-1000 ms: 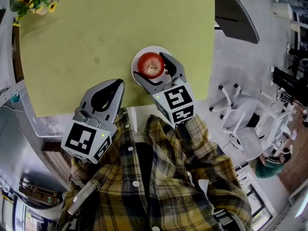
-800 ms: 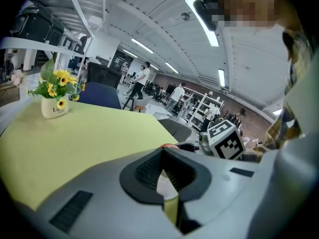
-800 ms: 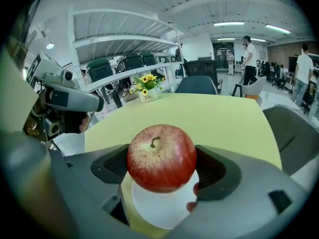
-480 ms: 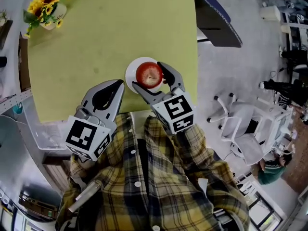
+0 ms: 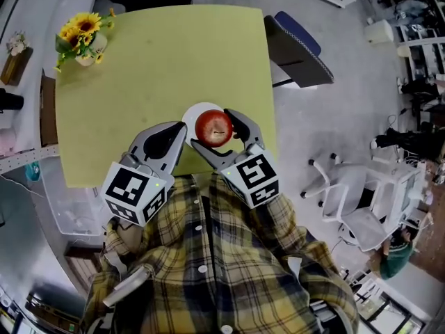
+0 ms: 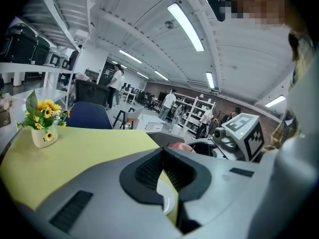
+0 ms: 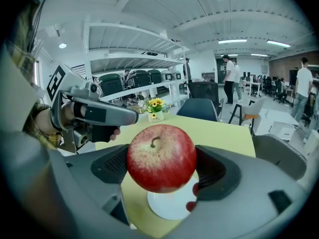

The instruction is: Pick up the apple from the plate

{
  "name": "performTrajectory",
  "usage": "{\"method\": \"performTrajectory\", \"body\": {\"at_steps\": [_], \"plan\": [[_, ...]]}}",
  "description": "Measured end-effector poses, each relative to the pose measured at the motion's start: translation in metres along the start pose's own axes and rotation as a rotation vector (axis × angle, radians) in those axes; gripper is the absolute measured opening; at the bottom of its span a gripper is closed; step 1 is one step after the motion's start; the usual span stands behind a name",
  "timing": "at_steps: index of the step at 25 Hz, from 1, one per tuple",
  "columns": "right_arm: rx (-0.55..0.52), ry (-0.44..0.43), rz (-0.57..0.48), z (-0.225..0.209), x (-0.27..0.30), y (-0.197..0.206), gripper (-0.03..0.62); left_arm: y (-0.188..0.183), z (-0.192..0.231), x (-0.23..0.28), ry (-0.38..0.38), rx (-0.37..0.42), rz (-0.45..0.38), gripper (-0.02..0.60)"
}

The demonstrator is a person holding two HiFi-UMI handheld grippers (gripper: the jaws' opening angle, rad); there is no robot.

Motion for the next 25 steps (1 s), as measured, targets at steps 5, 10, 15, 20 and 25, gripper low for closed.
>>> {"method": "performTrajectory", "body": {"at_steps": [5, 10, 15, 20, 25], "plan": [[-0.025, -0.009, -0.039, 0.007, -0.014, -0.017, 0.396, -0.015, -0.005, -0.005, -0.015, 0.027, -0.029, 0.008], [-0.031, -0.022, -0.049, 0.011, -0.018, -0.023, 0.396, -0.018, -0.002, -0.008, -0.025, 0.026, -0.050, 0.008], [-0.031, -0.039, -0.061, 0.015, -0.022, -0.028, 0.396, -0.021, -0.007, -0.008, -0.016, 0.033, -0.062, 0.008], [-0.046, -0.040, -0.061, 0.017, -0.025, -0.030, 0.396, -0.023, -0.011, -0.006, -0.008, 0.043, -0.067, 0.008], [-0.043, -0.039, -0.056, 0.017, -0.022, -0.028, 0.396, -0.021, -0.008, -0.007, -0.013, 0.038, -0.065, 0.008]]}}
Point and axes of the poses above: the fingertips, and each gripper's own axes: x forward along the fingers, z to its left, y out of its underside, the point moved 7 cm from there along -x, backward along the fingers, and after that the axes turned 1 degree about -y, right-handed, at the moved point
